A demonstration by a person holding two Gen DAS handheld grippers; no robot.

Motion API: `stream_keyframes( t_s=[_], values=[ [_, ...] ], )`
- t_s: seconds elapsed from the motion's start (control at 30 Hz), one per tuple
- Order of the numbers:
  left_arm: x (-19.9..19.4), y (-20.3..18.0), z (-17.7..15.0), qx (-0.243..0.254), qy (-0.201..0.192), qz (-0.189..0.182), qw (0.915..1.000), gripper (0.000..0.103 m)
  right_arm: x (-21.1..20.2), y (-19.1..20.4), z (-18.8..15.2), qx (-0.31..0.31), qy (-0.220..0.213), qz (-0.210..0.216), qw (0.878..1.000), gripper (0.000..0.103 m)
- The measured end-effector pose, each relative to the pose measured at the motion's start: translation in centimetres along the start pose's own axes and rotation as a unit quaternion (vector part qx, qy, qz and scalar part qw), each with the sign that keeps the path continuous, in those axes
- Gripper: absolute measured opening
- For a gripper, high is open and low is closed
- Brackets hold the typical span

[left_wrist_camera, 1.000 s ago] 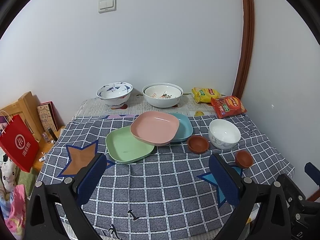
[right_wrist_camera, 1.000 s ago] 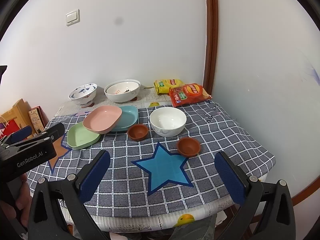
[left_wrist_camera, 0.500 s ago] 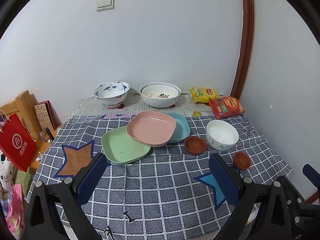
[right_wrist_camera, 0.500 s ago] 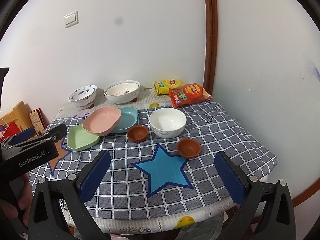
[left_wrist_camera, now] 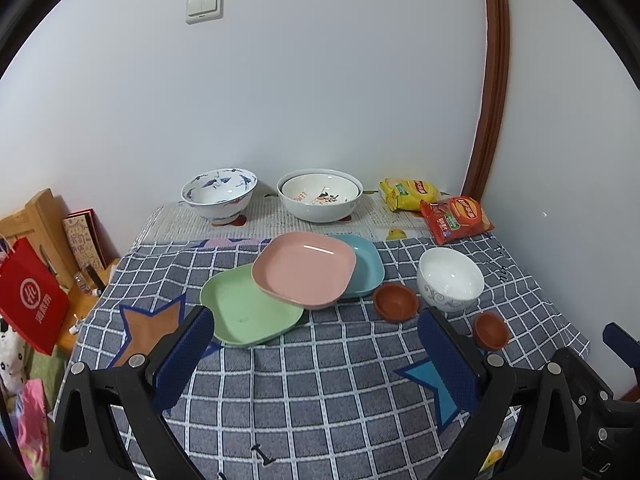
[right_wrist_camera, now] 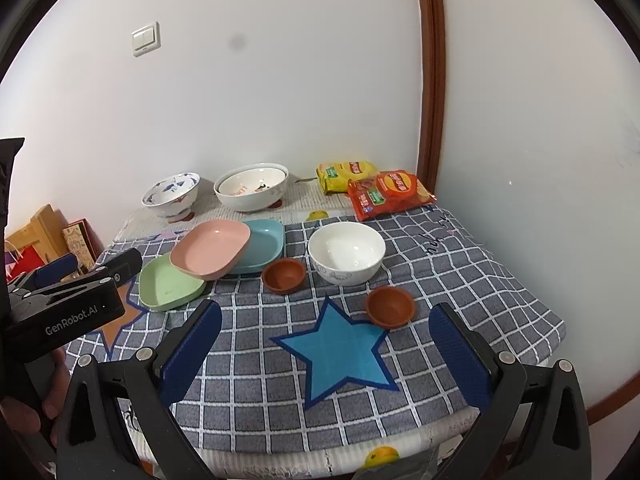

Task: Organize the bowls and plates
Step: 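Close the left gripper on the pink plate rim while the right gripper grips it too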

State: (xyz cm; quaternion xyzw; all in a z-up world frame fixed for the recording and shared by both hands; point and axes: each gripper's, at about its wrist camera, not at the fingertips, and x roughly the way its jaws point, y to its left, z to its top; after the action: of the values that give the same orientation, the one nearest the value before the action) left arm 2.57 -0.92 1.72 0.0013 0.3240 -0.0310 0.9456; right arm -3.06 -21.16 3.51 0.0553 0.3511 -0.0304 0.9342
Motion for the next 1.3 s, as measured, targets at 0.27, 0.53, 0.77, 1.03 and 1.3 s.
stream_keyframes(
  t_s=[0.27,0.53,0.77,1.03,1.3],
  values=[
    [3.2,0.4,1.6,0.025,0.012,-0.002,0.9996,0.100,2.6,1.1,2.2,-0.005,0.000,-0.006,1.000,0.094],
    [8.8,3.1,3.2,0.021,0.048,0.005,0.9986,0.083,8.4,3.8,4.4,-0.020,0.019,-0.010,1.000,0.079],
    [13.1,5.8,4.3,0.018,0.060,0.014,0.9979,0.077,14.0,6.5,6.3,-0.006,0.046,0.045,0.998,0.078],
    [18.3,7.8,4.8,0.020,0.093,0.001,0.9954,0.074,19.2,9.1,6.5,-0.006,0.076,0.064,0.995,0.072],
    [22.7,7.6,5.1,0.025,0.110,0.002,0.9937,0.074,24.2,10.0,5.8,0.013,0.112,0.070,0.991,0.061]
  ],
)
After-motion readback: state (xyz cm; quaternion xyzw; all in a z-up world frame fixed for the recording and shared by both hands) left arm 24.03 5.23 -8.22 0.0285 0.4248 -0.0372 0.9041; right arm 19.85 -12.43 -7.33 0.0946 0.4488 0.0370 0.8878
